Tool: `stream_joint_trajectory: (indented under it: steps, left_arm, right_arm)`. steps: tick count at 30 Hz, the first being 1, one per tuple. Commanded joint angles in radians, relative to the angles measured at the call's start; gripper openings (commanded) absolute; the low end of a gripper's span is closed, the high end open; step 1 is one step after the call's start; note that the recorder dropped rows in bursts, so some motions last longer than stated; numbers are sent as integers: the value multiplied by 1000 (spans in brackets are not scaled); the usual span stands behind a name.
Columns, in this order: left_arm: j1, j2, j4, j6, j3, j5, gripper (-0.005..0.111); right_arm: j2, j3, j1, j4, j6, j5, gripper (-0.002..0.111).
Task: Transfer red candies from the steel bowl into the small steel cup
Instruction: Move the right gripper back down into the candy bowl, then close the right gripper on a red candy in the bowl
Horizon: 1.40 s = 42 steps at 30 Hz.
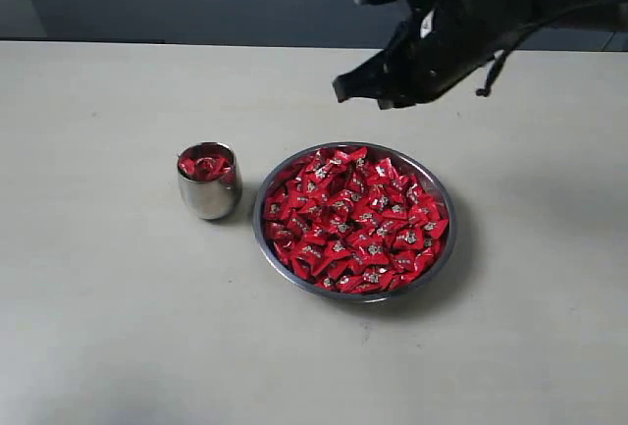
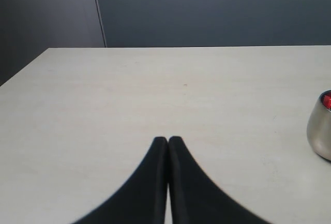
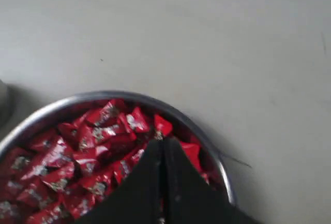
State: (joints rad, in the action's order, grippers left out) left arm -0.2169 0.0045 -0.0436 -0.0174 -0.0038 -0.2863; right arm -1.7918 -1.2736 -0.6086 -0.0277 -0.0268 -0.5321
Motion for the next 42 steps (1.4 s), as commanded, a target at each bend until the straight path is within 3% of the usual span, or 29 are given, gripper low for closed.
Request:
stream_joint_trajectory:
  steps: [1, 10, 17, 27, 32, 34, 39, 40, 42]
  left_arm:
    - [-1, -4, -1, -3, 4, 2, 0]
    - [-1, -4, -1, -3, 4, 2, 0]
    - [-1, -4, -1, -3, 4, 2, 0]
    - [-1, -4, -1, -3, 4, 2, 0]
    - [-1, -4, -1, -3, 4, 2, 0]
    - [-1, -4, -1, -3, 4, 2, 0]
    - [-1, -4, -1, -3, 4, 2, 0]
    - [-1, -4, -1, -3, 4, 2, 0]
    - [-1, -4, -1, -3, 4, 2, 0]
  right_arm:
    - [56, 88, 38, 3, 2, -53, -1]
    - [-17, 88, 38, -259, 149, -313, -1]
    - [-60, 88, 31, -318, 149, -397, -1]
    - [-89, 85, -91, -199, 39, -273, -1]
    - [-124, 56, -97, -164, 17, -347, 0]
    - [-129, 43, -101, -164, 17, -374, 9]
    - [-132, 33, -101, -191, 4, -381, 49]
    - [-132, 33, -101, -194, -15, -379, 54]
    - [-138, 33, -101, -194, -42, -377, 54]
